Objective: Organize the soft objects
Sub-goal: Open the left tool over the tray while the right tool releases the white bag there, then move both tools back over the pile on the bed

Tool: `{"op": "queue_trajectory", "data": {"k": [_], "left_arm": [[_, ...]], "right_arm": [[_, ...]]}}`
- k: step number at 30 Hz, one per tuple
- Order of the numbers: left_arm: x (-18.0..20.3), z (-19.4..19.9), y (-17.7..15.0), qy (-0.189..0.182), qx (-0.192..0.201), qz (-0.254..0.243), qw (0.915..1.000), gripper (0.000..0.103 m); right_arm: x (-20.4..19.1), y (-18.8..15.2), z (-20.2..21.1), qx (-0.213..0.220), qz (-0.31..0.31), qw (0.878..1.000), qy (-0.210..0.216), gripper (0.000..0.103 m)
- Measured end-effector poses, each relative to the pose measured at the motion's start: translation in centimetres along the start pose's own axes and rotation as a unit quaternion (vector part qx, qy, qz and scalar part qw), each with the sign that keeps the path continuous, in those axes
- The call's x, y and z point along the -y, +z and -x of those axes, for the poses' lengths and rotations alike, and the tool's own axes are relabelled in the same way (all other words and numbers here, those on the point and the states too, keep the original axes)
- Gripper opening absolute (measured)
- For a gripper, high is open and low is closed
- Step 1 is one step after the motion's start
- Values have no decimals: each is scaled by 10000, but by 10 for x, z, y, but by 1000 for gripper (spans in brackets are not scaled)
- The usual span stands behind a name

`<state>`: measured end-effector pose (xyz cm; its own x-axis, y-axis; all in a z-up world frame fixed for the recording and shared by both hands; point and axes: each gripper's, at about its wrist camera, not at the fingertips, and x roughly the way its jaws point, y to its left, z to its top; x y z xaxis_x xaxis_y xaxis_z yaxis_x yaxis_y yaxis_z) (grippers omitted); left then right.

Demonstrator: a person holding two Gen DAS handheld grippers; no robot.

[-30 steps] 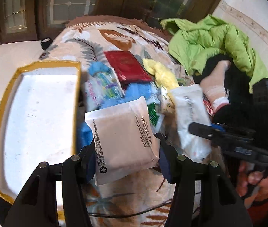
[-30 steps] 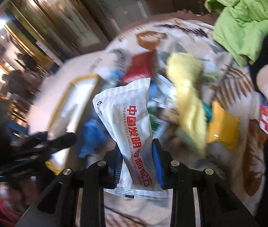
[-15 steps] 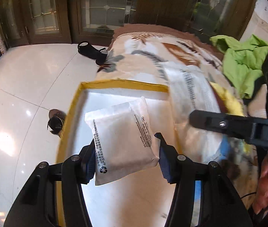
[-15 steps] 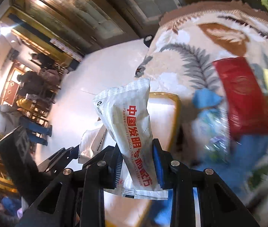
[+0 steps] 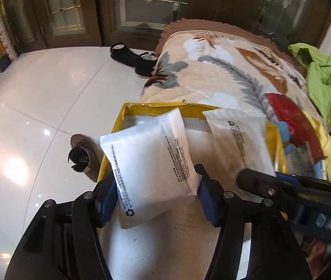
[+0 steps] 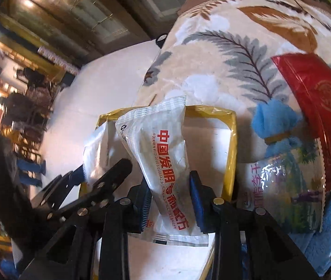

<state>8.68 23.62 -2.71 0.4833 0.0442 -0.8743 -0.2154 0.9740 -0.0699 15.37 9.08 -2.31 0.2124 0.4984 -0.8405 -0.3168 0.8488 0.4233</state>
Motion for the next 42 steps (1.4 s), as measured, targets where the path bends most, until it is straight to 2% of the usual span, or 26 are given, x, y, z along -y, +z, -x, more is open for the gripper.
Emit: {"op": "queue_trajectory", "data": {"k": [4,6,10,13,16,19,20,24,27,33,37,42], "left_arm": [[-4,-1,1,-112,5,150,9998,62],[-1,0,1,-32,-35,64,10000,64],[3,6,-4,233,-27,-63,9997,65],[-2,14,-4,163,9,27,9999,65],[-1,23,-5,165,77,32,9998,68],[10,36,-10,47,97,-36,9999,69],[14,39,-12,3,83,-47,10000,73],[41,60,-22,-398,111,-85,9991,75],[66,70,-28,-670,91,-222,9975,80],[123,74,-41,-1059,-100,-586,9926,81],[156,74,-51,-1057,-38,-1188,9873,81],[172,66,-59,-1147,-64,-1715,9785,81]], "right_arm": [[-1,-3,6,66,25,10000,4,41],[1,-6,14,173,-29,9998,103,46],[-1,-8,24,251,-19,9997,69,49],[-1,-11,41,437,-27,9990,115,58],[2,-15,55,556,60,9984,81,58],[12,-26,71,586,234,9980,4,58],[18,-31,78,631,257,9977,-13,58],[59,-55,120,912,255,9951,-295,61],[98,-74,148,1019,100,9931,-565,64],[157,-107,178,970,-347,9927,-635,64],[166,-130,175,811,-159,9948,-600,65],[159,-146,156,574,276,9963,-579,65]]}}
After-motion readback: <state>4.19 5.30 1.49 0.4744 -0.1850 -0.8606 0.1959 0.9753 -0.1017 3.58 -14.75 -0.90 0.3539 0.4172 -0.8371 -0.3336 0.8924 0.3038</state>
